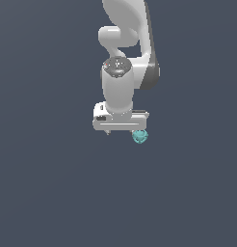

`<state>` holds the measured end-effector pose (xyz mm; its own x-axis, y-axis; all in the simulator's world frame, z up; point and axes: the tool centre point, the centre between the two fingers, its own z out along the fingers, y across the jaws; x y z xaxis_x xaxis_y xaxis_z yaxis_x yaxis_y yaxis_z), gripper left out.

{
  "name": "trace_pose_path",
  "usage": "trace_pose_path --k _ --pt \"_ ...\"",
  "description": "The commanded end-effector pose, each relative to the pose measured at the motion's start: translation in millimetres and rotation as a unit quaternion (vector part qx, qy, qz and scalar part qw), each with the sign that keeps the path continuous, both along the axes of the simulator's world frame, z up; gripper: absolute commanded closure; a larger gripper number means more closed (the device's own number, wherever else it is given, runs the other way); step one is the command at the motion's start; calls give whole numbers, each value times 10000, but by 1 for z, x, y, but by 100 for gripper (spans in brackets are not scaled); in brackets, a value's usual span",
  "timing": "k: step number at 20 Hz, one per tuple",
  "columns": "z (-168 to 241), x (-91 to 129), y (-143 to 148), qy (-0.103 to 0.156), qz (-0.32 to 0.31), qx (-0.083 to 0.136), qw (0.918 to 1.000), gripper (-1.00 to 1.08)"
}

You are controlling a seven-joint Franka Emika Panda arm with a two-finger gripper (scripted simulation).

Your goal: Pick up the object and move it to a goal position.

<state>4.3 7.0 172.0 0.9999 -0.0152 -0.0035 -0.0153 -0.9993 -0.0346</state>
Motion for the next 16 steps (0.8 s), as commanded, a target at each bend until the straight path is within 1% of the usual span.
trace_pose_path --k 1,10,16 --pt "0 0 0 0 0 0 10000 -92" --pt "-18 -9 -12 166 -124 105 9997 -92" --pt "-19 -9 -9 154 -32 90 9998 -92"
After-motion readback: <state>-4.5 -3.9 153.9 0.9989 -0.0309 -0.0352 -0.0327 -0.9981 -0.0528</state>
